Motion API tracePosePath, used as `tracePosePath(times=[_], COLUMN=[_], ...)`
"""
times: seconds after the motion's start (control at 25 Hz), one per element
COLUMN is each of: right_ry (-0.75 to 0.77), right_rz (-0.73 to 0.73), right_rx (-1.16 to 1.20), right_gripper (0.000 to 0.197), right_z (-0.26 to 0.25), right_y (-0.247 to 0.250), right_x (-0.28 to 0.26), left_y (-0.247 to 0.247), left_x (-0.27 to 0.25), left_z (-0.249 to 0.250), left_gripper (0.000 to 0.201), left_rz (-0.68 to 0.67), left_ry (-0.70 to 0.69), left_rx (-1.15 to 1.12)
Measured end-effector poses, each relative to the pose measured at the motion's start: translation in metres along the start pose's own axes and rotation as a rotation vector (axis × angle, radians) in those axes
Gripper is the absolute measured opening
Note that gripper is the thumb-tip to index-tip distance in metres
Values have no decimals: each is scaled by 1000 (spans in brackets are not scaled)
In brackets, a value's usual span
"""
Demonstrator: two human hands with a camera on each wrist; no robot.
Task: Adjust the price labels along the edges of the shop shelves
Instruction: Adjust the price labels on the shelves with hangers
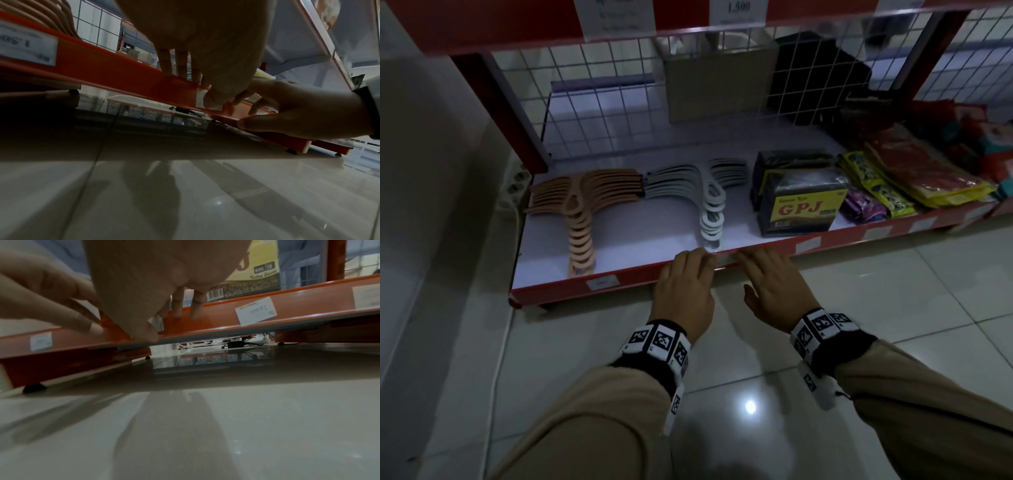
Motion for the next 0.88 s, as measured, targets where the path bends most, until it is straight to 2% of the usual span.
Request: tracePosePath(times=[0.24, 0.44, 0.64, 0.88], right_ry=[-57, -159, -80, 57], right_rz=[67, 78, 121, 170], right_rx=[-121, -56, 56, 135], right_gripper=[50, 35, 27, 38], right_z=[-3, -7, -6, -8], right_y=[-4, 3, 3, 0], right_x=[8, 27, 25, 18], left_y=[-1, 3, 2, 0], left_x=[-1, -3, -8, -2], left_z=[2, 1, 4, 5], left_gripper=[57, 57, 55, 53], left_rz=[26, 59, 79, 51], left_ry=[24, 38, 43, 75], left_rx=[-14, -76, -75, -78])
Point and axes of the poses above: each hand's wrist, its own x-axis towards the middle knuckle, its own y-axis out of the back of the hand, z = x × y, the point moved 3 cm from there along x, towards the middle knuckle, and after that the axes turned 8 degrees about x, right-handed, at the moved point
